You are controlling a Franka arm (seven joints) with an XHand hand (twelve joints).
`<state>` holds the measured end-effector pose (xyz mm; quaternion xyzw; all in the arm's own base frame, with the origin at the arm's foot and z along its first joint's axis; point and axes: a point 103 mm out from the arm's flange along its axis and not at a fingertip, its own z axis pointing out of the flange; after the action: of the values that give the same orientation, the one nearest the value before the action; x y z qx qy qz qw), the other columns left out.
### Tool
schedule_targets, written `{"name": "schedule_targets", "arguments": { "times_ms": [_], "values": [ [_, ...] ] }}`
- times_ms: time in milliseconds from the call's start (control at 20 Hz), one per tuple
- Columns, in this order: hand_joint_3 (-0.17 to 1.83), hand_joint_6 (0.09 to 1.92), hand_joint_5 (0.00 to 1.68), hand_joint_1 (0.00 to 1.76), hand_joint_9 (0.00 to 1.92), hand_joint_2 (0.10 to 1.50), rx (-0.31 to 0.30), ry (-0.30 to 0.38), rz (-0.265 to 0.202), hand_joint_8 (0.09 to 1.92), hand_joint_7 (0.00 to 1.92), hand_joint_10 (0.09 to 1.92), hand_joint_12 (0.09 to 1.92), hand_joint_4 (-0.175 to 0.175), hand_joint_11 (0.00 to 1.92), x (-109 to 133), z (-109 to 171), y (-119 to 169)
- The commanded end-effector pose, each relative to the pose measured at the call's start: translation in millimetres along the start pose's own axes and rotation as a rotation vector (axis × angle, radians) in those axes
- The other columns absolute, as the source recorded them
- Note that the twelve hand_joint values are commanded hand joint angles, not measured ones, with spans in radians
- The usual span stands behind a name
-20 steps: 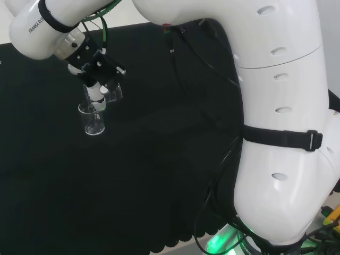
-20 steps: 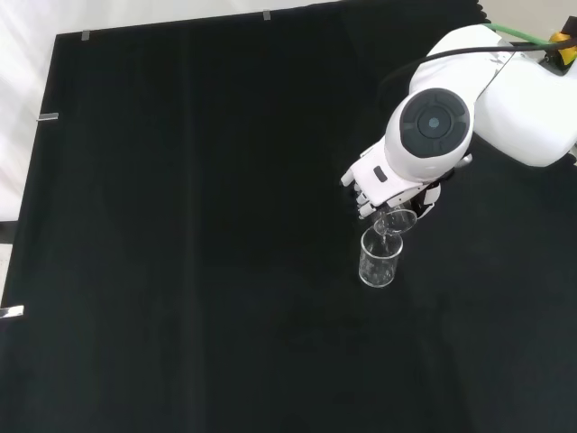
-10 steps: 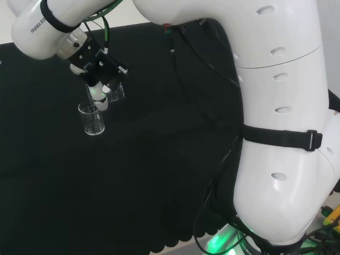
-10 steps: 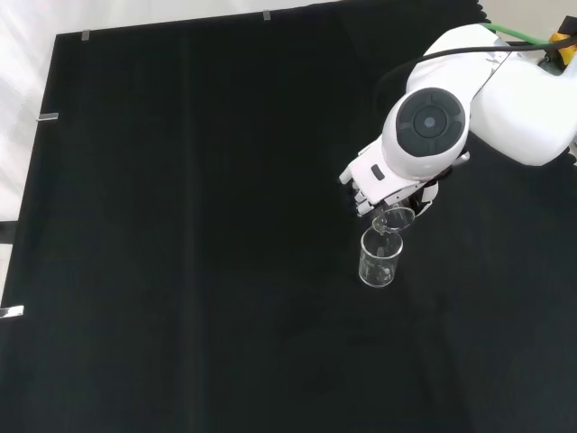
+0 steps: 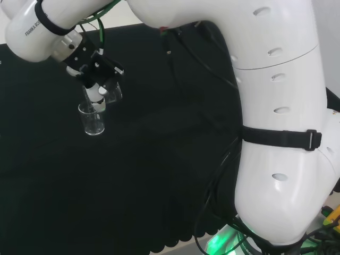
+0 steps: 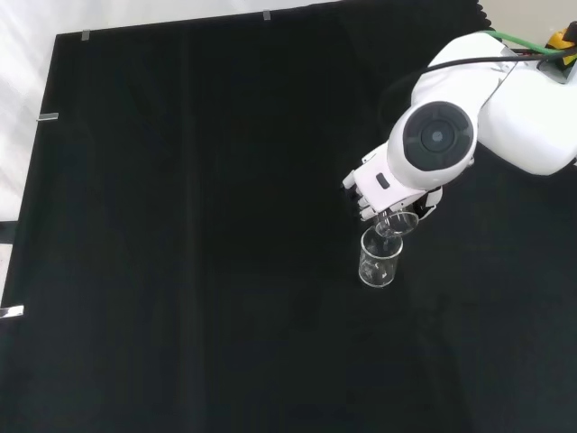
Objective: Pour the water from the handheld beaker into the one on the table.
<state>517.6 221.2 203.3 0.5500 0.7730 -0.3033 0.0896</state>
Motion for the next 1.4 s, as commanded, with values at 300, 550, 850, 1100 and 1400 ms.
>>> {"name": "schedule_targets", "arguments": {
  "times_ms": [300,550,850,1100,1400],
  "values": [
    [0.56,0.23,1.47,1.33,1.54,0.65,0.011,-0.013,-0.001,0.09,1.59,0.09,0.87,-0.175,1.08,1.1,-1.0,-0.4],
    [0.56,0.23,1.47,1.33,1.54,0.65,0.009,-0.031,0.006,0.09,1.59,0.09,0.87,-0.175,1.08,3.9,-3.3,-0.6],
    [0.56,0.23,1.47,1.33,1.54,0.65,0.011,-0.031,0.007,0.09,1.59,0.09,0.87,-0.175,1.08,3.3,-4.1,-0.6],
    [0.56,0.23,1.47,1.33,1.54,0.65,0.012,-0.029,0.007,0.09,1.59,0.09,0.87,-0.175,1.08,1.6,-5.7,-1.2],
    [0.56,0.23,1.46,1.33,1.54,0.65,0.01,-0.034,0.01,0.09,1.59,0.09,0.87,-0.175,1.08,1.3,-6.3,-1.4]
  ]
}}
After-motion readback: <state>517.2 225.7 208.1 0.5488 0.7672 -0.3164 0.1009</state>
